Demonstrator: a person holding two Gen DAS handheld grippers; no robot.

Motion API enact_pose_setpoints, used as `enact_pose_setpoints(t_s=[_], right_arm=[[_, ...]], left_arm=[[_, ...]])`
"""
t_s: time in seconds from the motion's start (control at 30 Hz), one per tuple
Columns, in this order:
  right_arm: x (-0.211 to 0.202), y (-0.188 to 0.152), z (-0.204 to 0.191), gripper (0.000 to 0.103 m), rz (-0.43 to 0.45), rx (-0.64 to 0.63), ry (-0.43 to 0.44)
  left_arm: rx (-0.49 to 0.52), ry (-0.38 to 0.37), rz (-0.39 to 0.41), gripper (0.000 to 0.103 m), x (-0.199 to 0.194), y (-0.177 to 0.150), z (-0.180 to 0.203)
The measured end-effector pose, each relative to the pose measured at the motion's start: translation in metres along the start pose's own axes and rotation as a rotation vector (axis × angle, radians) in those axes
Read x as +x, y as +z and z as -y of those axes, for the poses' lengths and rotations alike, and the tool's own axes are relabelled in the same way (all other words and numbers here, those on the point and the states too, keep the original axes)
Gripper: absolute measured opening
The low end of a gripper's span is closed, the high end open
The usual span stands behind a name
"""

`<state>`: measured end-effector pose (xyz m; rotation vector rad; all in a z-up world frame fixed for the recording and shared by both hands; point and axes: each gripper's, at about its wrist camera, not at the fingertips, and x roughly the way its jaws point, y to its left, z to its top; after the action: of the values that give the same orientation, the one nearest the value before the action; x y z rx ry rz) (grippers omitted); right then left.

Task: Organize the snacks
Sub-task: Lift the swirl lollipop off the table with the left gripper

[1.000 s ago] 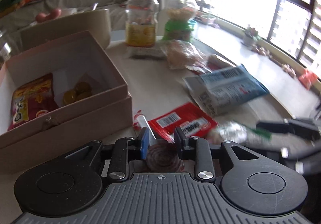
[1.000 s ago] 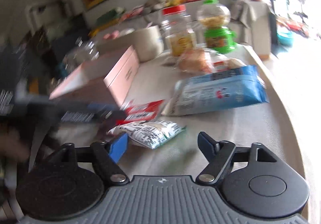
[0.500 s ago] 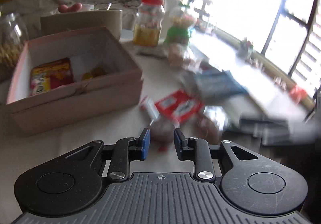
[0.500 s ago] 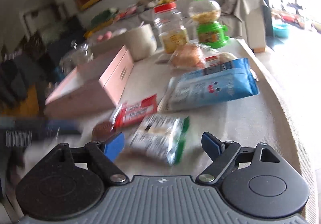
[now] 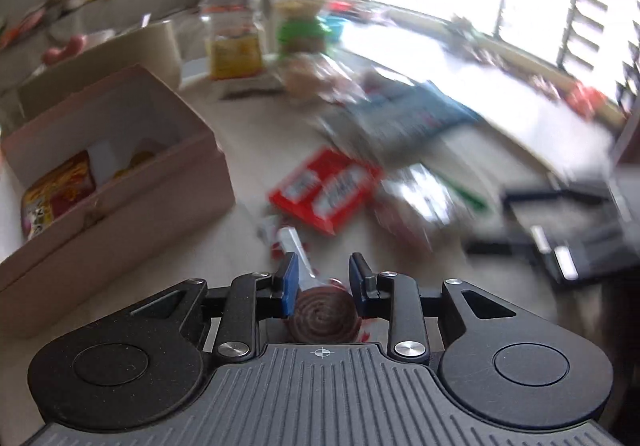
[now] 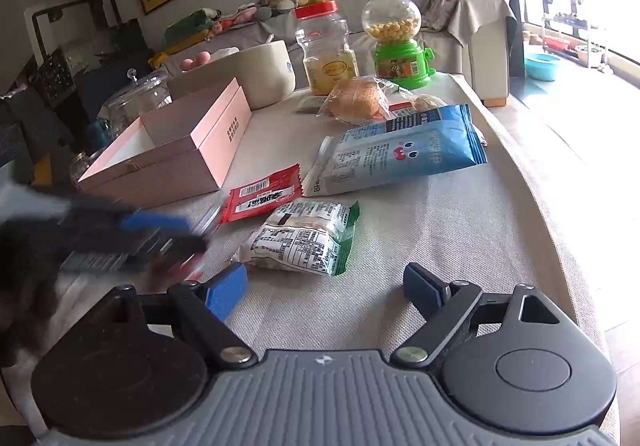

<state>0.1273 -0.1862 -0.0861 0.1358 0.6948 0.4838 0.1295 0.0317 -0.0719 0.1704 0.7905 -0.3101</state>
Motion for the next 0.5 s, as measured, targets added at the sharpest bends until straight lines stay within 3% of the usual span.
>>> enact_pose_setpoints(t_s=[0.33,0.47,0.5], right_arm=[[0.000,0.000,0.000,0.087,0.000,0.004,0.004],[0.000,0.000,0.001,0.088,0.001,0.007,0.007],[0.000,0.000,0.001,0.088,0.002,0.009,0.009]], left_arm=[[-0.047,0.103,0.016,0.030,-0.051,-0.038,0.003],[-0.007,0.097,0.024,0.028,-0.051,-0.041,0.013],[-0.012,0.067,0.017,0.033,-0.049,-0.040,0.014]])
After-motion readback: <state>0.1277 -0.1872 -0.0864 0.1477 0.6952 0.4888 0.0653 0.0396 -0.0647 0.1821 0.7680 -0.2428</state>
